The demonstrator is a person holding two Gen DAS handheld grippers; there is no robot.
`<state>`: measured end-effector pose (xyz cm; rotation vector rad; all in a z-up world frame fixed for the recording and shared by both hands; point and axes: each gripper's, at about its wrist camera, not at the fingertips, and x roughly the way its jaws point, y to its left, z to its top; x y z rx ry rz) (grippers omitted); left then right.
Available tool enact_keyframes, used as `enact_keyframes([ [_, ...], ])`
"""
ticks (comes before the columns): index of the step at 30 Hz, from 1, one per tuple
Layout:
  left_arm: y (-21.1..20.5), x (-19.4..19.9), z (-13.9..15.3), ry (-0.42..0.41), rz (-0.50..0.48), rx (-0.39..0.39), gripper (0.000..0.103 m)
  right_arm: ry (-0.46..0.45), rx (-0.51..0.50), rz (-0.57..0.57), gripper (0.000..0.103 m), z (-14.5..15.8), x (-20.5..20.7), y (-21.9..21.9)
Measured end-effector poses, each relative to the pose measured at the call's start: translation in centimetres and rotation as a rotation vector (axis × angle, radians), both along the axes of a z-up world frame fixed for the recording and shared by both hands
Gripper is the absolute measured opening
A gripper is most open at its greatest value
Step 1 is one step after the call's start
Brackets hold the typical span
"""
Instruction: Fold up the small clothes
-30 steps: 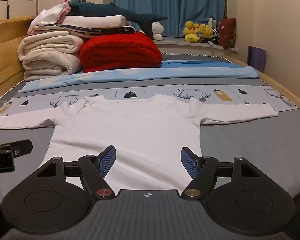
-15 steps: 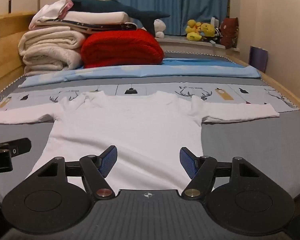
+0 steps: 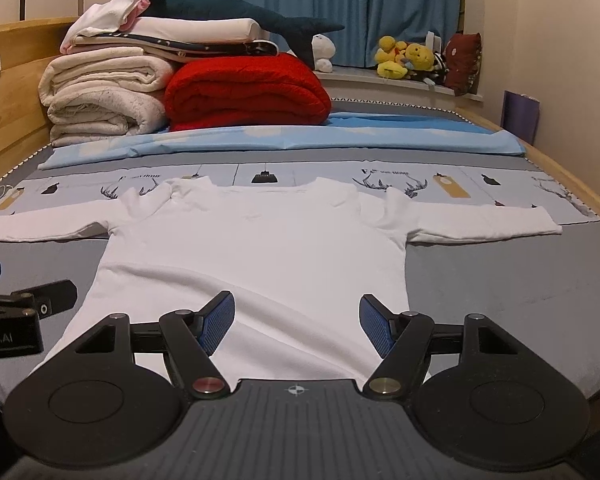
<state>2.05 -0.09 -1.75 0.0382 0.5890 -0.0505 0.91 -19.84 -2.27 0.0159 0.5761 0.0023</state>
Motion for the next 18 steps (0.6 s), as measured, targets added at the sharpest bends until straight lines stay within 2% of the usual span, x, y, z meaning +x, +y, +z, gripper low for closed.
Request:
enact_keyframes([
  [18, 0.04, -0.12, 0.12, -0.006, -0.028, -0.013, 0.102, 0.001, 0.001, 0.007, 0.071, -0.11, -0.28, -0.14],
])
